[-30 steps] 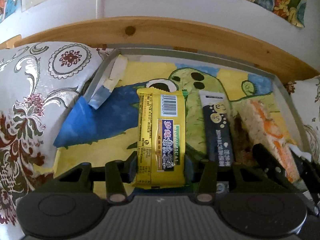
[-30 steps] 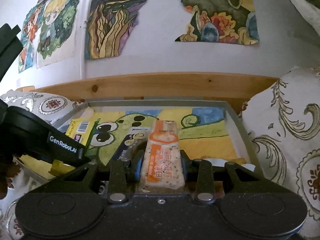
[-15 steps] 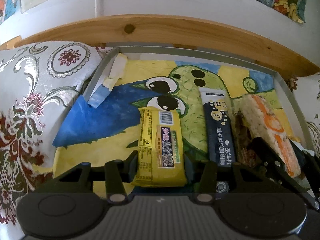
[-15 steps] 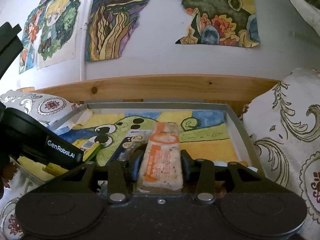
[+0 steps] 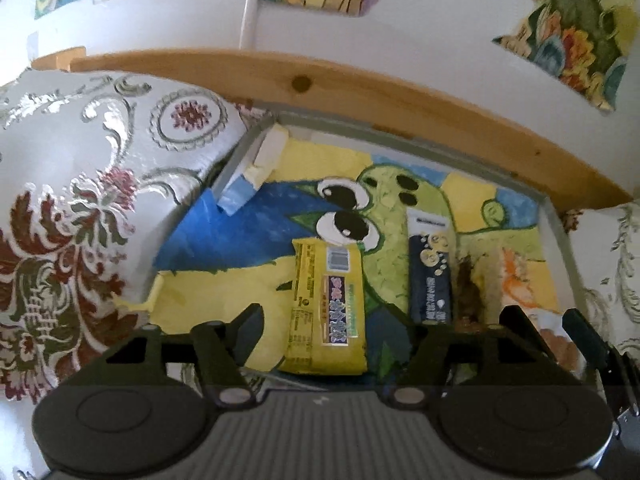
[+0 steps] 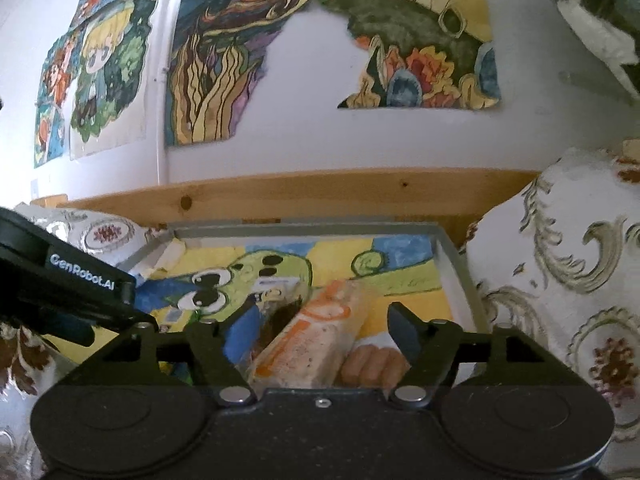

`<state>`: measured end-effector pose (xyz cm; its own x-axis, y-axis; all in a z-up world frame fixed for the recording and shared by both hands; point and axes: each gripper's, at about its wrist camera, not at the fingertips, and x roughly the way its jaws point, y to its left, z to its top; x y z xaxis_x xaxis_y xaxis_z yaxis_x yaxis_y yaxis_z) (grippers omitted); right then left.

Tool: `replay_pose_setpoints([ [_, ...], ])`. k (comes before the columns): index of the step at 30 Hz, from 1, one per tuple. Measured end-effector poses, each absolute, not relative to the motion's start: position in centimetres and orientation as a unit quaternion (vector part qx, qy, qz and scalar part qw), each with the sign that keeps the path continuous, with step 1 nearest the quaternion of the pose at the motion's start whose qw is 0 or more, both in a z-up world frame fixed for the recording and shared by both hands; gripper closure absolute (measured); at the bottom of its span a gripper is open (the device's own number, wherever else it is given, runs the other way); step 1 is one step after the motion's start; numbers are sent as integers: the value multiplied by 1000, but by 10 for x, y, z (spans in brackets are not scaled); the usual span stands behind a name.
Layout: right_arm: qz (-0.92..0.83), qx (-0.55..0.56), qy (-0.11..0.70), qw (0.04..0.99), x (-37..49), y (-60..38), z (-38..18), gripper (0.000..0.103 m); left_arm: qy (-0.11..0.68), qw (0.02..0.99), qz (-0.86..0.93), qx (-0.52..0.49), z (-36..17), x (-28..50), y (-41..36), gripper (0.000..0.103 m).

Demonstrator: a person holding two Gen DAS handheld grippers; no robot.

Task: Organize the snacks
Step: 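Lower the yellow packet into the tray and open the left gripper while the right releases the cracker bar, then withdraw both tools from the tray back toward the remaining snacks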

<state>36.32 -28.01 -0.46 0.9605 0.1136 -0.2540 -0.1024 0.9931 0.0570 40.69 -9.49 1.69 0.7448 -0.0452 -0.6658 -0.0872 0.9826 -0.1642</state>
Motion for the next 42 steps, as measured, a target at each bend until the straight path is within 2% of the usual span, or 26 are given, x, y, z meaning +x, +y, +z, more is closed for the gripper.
replay_pose_setpoints([
  [2, 50, 25, 126, 990, 356, -282, 5, 23, 343, 934, 11, -95, 24, 397, -92, 22],
  [6, 39, 44, 124, 991, 341, -287, 25, 18, 319, 942, 4, -103, 40, 378, -88, 17],
  [11, 31, 62, 121, 990, 316, -291, 49, 10, 288, 951, 6, -113, 58, 349, -82, 7],
  [17, 20, 75, 121, 990, 280, -292, 69, 2, 265, 955, 10, -132, 76, 312, -70, 2],
  [22, 15, 68, 120, 990, 250, -288, 79, 1, 255, 954, 15, -158, 77, 280, -55, 1],
  [42, -7, 41, 121, 992, 130, -254, 73, 1, 225, 966, 32, -124, 55, 169, -22, 0],
])
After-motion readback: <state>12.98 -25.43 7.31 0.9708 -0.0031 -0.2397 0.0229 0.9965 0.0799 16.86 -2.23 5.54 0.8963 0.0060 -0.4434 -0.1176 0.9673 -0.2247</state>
